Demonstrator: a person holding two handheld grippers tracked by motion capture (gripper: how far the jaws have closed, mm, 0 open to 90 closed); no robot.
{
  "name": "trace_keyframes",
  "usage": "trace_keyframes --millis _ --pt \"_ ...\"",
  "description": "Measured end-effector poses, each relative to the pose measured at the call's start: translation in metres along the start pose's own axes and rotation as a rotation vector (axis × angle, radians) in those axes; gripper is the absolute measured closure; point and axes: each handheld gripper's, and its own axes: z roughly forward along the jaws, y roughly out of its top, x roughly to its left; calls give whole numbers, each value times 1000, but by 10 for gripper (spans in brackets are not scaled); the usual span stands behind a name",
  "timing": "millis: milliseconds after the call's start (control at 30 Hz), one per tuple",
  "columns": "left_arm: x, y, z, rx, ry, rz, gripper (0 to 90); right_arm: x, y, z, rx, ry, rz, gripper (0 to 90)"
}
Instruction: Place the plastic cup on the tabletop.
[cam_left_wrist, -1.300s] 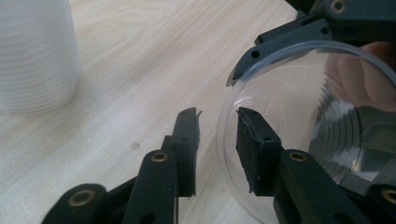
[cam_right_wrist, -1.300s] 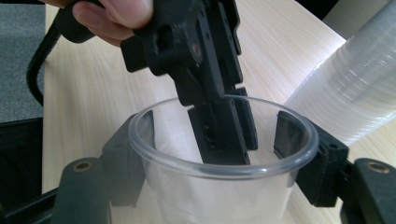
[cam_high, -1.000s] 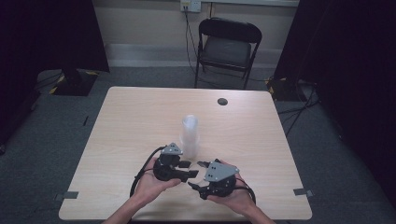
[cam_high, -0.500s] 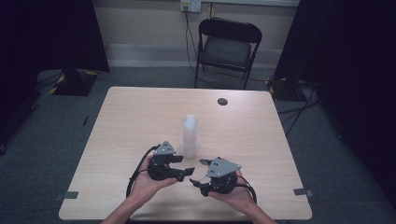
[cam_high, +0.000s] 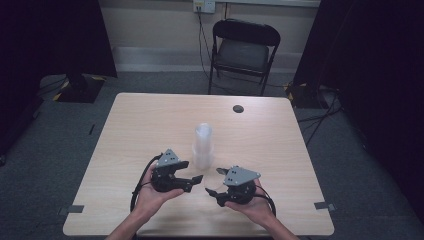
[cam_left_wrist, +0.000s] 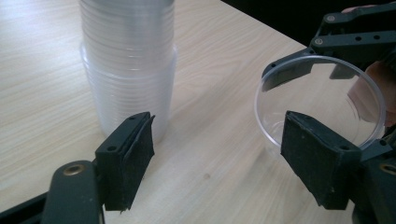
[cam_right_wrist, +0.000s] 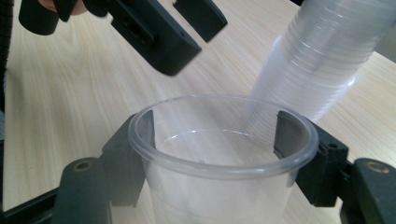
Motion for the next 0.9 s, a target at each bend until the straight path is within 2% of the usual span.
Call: trace_keyframes --millis 133,200,333,433,533,733,800,900 --pt "2 -2 0 3 8 7 244 -4 -2 -2 1 -9 13 293" --pt "2 -5 -1 -24 22 -3 244 -5 -2 -4 0 -16 17 293" --pt "3 -6 -1 1 30 8 220 -10 -4 -6 -2 -33 35 293" --pt "5 -8 -2 7 41 -5 203 -14 -5 -8 -3 -44 49 293" --pt "5 -12 -3 30 46 16 180 -16 -6 -9 -7 -54 61 293" --pt "7 -20 -10 19 42 -7 165 -24 -7 -11 -12 -79 92 293" --pt "8 -23 -13 36 48 1 165 -28 -6 -13 -14 -88 106 293" --pt "10 -29 -16 29 45 1 159 -36 -5 -16 -31 -103 136 293"
